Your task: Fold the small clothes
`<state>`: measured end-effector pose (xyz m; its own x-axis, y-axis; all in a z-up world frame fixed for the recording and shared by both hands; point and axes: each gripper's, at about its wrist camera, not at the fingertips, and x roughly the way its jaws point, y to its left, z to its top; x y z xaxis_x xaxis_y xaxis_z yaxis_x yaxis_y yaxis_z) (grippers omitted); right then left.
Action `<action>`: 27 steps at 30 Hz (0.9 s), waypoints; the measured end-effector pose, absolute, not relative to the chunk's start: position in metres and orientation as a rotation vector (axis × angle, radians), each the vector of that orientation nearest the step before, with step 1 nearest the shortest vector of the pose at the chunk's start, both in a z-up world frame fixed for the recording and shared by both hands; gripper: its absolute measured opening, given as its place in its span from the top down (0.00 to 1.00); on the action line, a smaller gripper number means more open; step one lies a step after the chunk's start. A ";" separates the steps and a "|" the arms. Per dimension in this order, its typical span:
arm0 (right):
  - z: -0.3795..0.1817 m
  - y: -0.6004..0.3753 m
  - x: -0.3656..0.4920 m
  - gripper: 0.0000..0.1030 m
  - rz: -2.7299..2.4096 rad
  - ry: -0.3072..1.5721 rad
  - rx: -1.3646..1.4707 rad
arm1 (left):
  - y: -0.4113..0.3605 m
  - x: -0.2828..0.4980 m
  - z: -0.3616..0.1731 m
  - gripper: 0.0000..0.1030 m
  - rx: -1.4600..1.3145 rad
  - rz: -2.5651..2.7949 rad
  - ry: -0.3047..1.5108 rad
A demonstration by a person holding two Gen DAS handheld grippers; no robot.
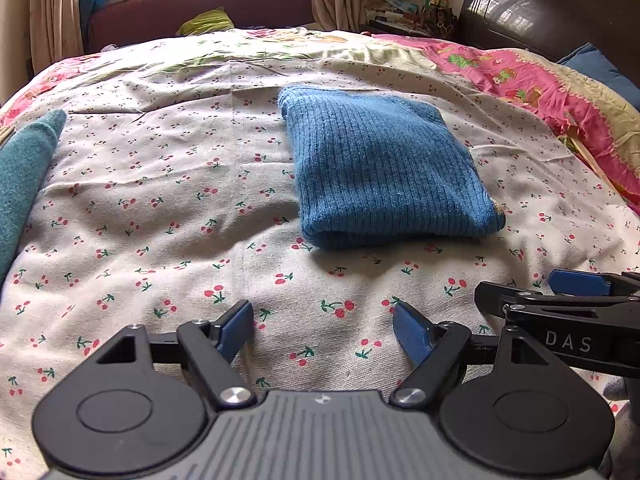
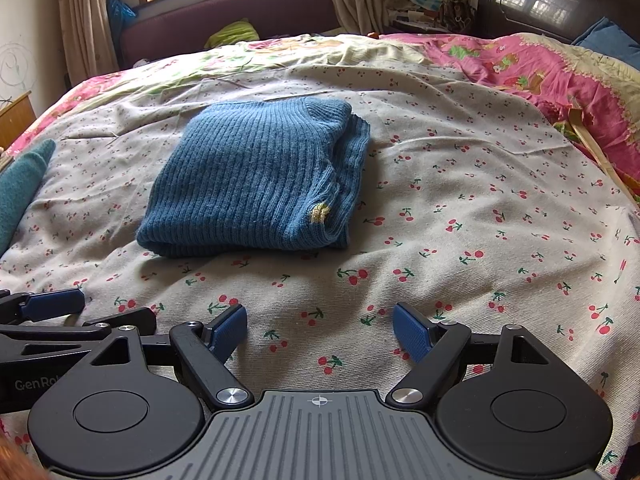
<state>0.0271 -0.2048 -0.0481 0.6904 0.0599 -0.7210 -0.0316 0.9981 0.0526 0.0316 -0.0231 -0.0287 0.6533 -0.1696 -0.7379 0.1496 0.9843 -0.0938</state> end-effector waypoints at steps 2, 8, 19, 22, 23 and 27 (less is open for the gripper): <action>-0.048 -0.205 0.027 0.20 0.051 0.807 0.035 | -0.023 0.032 -0.029 0.15 -0.026 -0.181 0.840; -0.048 -0.206 0.027 0.20 0.051 0.806 0.033 | -0.022 0.032 -0.030 0.14 -0.037 -0.183 0.846; -0.047 -0.208 0.028 0.20 0.049 0.806 0.028 | -0.021 0.033 -0.030 0.11 -0.047 -0.184 0.848; -0.047 -0.207 0.027 0.20 0.049 0.806 0.028 | -0.021 0.033 -0.030 0.10 -0.047 -0.183 0.849; -0.047 -0.207 0.027 0.20 0.049 0.806 0.027 | -0.021 0.033 -0.030 0.10 -0.048 -0.183 0.849; -0.047 -0.208 0.028 0.20 0.048 0.806 0.024 | -0.021 0.033 -0.030 0.09 -0.047 -0.182 0.850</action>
<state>0.0279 -0.2075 -0.0474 0.6916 0.0520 -0.7204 -0.0340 0.9986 0.0394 0.0329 -0.0208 -0.0300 0.6457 -0.1785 -0.7424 0.1412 0.9834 -0.1137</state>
